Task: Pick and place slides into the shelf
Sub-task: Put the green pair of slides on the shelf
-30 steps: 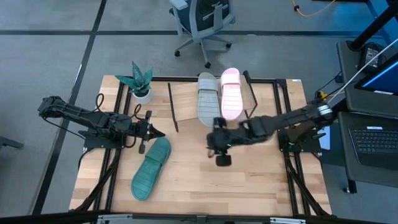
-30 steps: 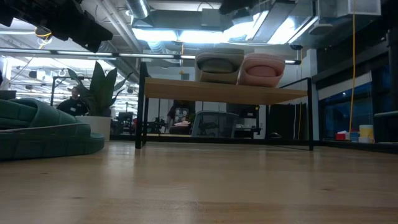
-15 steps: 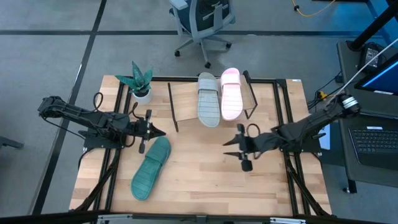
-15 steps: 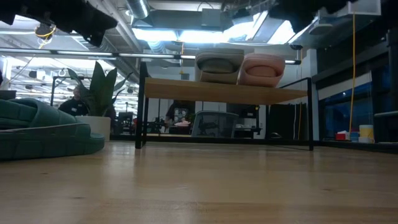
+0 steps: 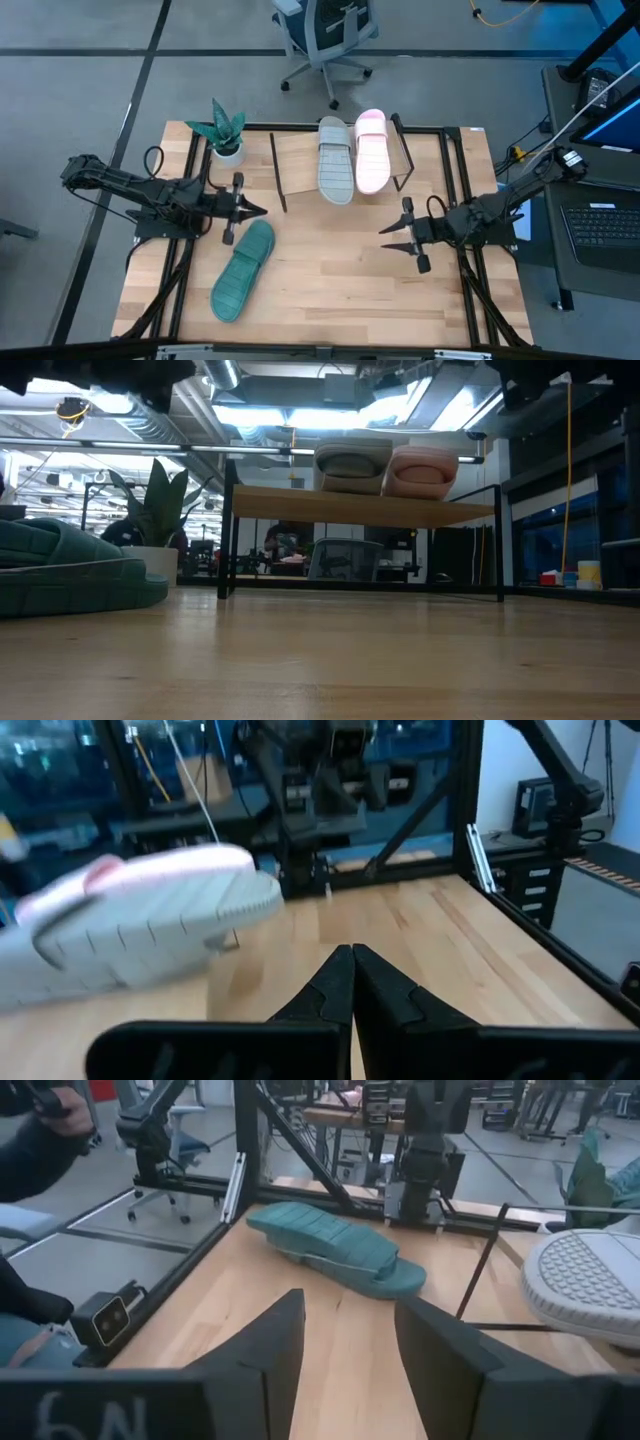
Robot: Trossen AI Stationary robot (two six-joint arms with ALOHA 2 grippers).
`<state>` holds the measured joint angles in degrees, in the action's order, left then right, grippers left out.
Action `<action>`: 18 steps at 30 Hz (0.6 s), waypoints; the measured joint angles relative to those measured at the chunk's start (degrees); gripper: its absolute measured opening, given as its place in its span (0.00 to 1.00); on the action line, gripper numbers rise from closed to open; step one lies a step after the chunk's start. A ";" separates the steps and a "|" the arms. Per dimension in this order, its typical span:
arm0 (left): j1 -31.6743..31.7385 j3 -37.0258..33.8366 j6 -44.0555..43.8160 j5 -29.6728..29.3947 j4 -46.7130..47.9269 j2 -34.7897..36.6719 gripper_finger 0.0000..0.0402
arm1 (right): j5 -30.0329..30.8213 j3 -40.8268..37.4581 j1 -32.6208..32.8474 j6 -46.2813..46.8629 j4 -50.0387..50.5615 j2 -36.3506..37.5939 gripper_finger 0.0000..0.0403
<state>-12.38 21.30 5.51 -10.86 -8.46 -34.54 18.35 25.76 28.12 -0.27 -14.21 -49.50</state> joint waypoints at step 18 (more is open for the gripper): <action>-1.47 23.34 1.22 -3.84 28.06 -7.96 0.00 | 0.02 0.00 -0.35 -1.77 0.26 0.20 0.39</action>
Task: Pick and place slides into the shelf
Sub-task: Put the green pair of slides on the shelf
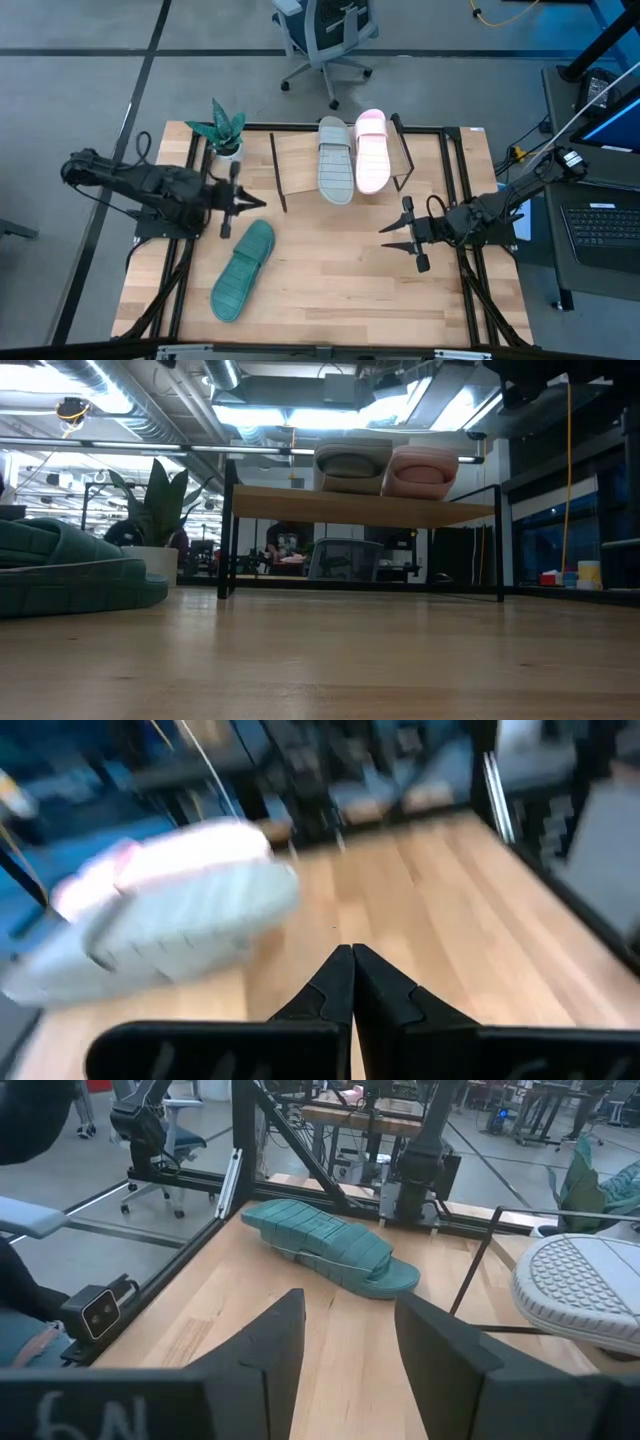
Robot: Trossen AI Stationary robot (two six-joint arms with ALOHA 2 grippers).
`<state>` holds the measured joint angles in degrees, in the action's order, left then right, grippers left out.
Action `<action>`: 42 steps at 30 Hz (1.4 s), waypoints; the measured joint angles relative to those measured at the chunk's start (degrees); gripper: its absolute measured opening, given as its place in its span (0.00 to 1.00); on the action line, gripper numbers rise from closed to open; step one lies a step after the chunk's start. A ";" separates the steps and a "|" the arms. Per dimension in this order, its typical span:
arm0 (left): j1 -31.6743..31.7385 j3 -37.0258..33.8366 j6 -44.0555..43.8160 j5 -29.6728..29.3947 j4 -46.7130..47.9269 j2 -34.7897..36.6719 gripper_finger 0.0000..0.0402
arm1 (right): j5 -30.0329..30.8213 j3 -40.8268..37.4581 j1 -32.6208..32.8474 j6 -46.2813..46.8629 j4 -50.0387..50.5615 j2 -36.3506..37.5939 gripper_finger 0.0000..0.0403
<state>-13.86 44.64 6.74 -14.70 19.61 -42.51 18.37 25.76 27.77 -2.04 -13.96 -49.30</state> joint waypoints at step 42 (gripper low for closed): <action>-28.27 15.06 -34.71 -23.34 38.17 -37.04 0.00 | 0.02 0.00 0.00 -2.55 -1.74 -0.07 0.39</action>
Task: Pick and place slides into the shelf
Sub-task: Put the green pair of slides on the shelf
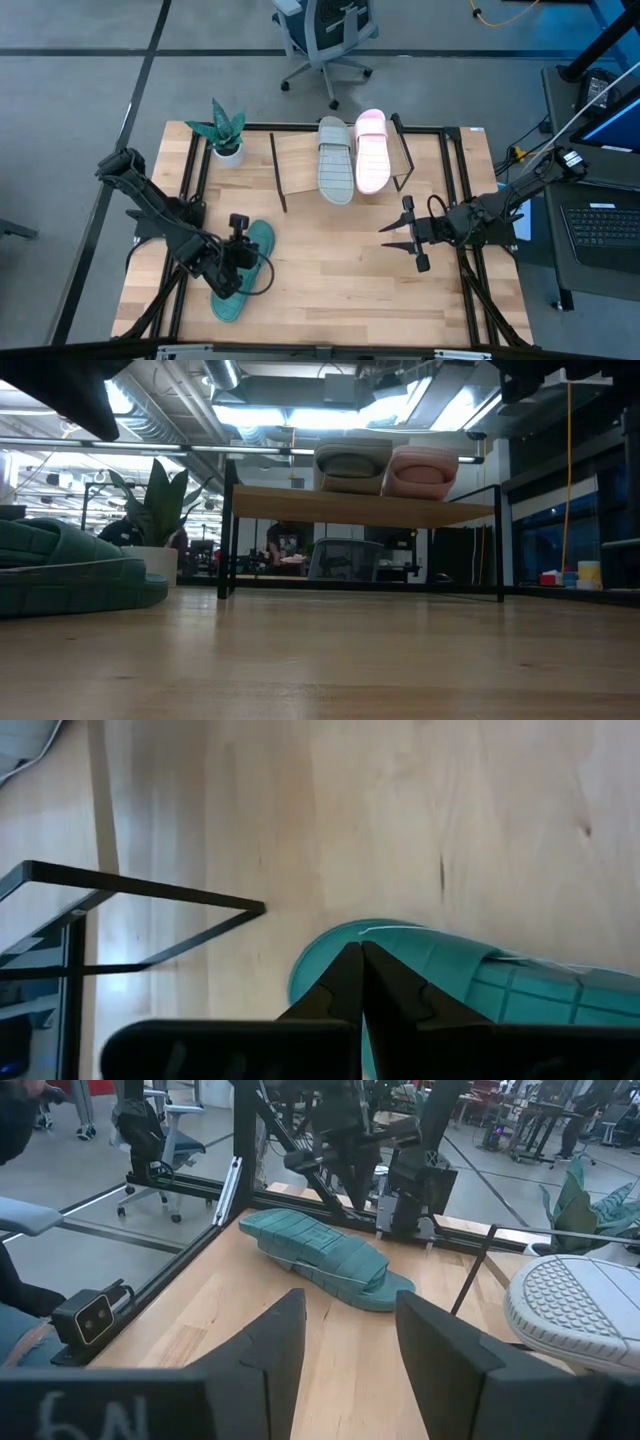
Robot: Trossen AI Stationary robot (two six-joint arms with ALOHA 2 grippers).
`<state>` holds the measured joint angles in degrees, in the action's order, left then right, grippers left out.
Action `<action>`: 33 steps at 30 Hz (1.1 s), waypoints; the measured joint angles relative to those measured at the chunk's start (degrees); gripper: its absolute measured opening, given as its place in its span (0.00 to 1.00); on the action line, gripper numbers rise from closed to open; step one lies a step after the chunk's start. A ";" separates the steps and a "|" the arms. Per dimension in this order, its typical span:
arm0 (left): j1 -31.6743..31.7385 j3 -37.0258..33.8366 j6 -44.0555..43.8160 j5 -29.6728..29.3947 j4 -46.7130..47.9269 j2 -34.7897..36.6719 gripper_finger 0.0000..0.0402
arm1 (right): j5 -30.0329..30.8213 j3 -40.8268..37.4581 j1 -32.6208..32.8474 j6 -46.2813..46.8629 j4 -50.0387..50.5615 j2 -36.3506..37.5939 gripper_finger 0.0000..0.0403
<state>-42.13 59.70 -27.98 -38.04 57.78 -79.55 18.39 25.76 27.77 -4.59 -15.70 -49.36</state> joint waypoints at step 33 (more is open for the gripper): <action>6.73 -0.02 -9.43 6.20 -1.34 0.00 0.10 | -0.02 0.00 0.00 1.33 1.52 -0.02 0.39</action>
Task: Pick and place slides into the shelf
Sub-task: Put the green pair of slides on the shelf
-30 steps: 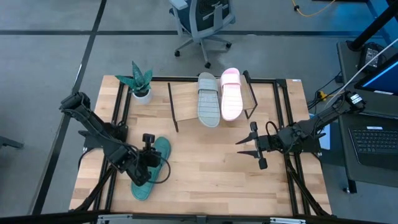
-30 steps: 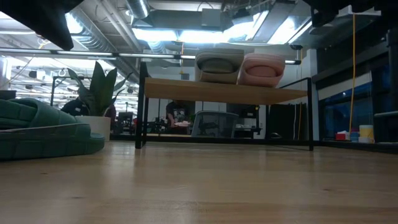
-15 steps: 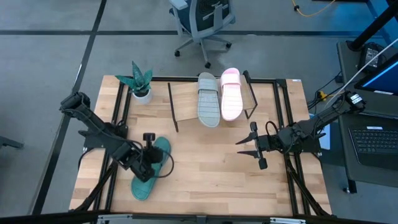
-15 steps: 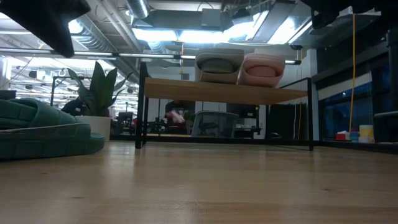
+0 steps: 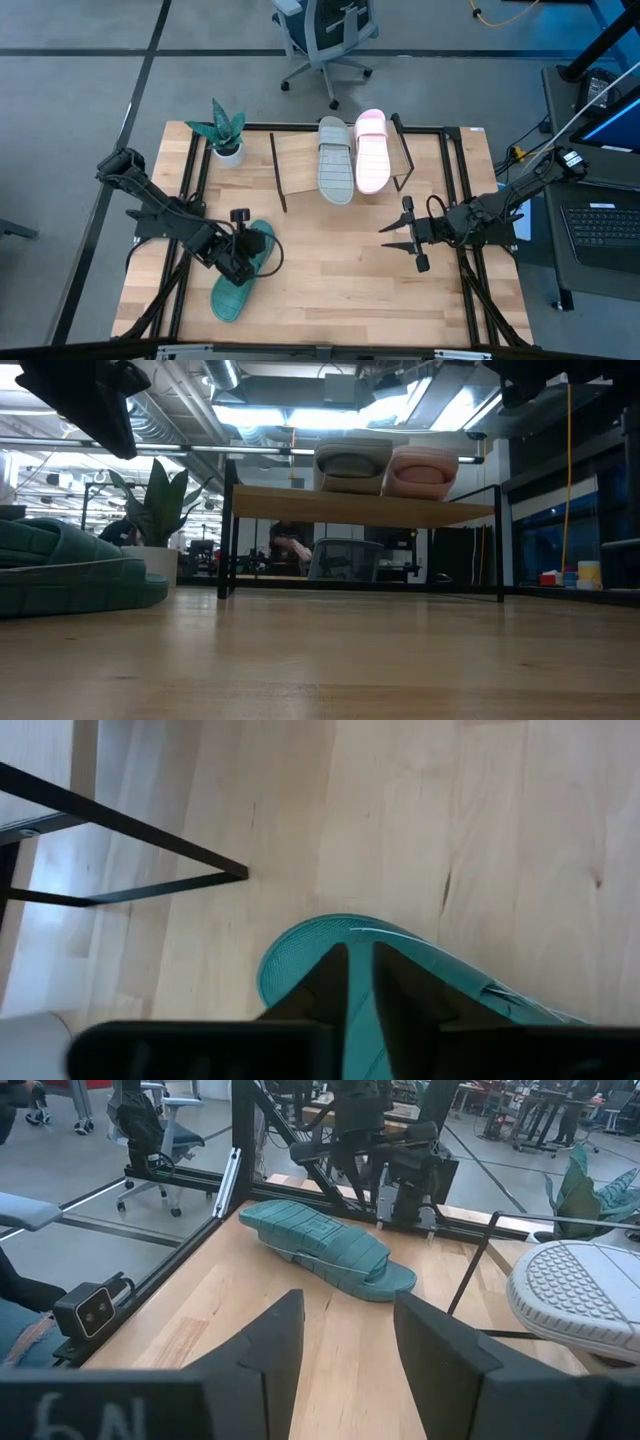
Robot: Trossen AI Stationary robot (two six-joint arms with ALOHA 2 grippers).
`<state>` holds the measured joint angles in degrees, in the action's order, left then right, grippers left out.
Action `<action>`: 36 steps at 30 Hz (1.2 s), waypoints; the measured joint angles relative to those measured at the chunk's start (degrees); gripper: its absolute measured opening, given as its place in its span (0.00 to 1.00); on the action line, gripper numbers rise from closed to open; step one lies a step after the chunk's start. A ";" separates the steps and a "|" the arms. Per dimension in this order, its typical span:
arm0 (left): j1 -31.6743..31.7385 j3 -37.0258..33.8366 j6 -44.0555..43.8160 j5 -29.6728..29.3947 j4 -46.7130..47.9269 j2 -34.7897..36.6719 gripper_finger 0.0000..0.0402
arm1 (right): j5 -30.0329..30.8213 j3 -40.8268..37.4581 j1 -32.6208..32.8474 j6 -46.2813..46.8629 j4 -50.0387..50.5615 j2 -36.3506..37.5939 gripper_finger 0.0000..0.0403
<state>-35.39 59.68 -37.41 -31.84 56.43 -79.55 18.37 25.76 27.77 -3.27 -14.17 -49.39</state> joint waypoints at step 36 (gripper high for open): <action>-13.85 -0.04 -4.07 -3.38 6.67 -4.86 0.60 | -0.02 0.00 0.00 1.33 0.11 0.00 0.39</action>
<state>-49.24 59.64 -41.47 -35.22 63.10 -84.41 18.35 25.76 27.77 -1.94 -14.06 -49.39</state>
